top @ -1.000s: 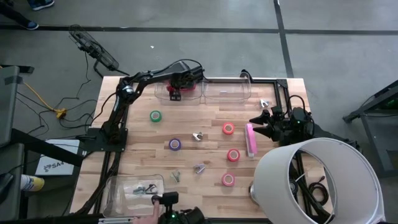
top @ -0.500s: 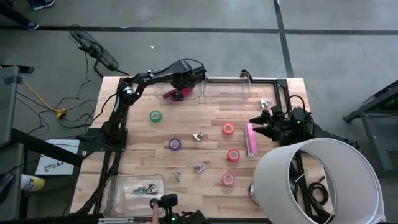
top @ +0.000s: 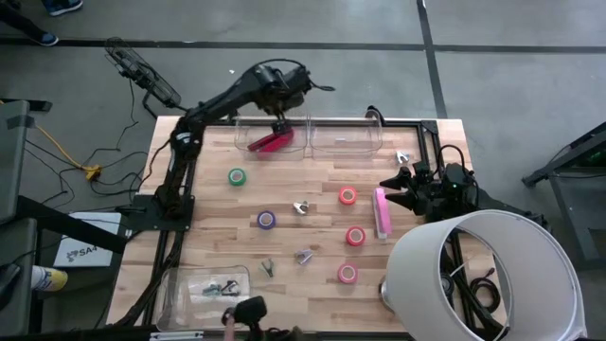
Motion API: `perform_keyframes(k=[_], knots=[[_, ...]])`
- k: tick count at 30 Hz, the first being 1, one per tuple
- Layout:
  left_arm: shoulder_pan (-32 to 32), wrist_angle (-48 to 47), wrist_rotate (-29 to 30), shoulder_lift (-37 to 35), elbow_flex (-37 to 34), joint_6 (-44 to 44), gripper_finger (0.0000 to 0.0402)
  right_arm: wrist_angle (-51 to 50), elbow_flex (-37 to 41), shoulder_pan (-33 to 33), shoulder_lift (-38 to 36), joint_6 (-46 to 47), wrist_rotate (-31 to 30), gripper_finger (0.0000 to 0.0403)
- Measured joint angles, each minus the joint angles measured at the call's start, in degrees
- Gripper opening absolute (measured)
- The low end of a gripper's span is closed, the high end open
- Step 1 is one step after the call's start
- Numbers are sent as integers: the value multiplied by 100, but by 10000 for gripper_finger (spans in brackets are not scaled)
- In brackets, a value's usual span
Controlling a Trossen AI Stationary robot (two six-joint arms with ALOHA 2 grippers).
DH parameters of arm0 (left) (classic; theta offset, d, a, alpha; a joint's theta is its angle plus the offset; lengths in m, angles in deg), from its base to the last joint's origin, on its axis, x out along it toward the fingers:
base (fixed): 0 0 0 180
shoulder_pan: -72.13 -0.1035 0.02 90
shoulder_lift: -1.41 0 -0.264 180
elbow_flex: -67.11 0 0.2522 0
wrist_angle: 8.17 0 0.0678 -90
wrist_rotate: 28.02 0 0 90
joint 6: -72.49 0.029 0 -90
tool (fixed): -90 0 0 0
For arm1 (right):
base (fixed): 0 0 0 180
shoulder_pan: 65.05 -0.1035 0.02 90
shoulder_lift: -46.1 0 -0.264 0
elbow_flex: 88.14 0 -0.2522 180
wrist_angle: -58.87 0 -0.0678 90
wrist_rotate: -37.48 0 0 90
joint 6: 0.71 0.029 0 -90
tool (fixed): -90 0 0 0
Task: Pick and place Stapler, Stapler remover, tape
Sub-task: Put the green tape into the top right transparent bin
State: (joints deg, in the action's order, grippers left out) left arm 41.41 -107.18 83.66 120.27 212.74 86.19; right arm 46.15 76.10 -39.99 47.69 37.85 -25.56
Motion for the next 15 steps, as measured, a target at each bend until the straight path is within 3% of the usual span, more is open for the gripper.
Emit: perform_keyframes(k=[10, 15], knots=[[-35, -461, -525, -951, -68, -1079, 379, -2, 0, 1, 0, 0, 1, 339], [-39, -465, -1108, -1408, -407, -1507, 379, -2, 0, 0, 0, 0, 0, 339]])
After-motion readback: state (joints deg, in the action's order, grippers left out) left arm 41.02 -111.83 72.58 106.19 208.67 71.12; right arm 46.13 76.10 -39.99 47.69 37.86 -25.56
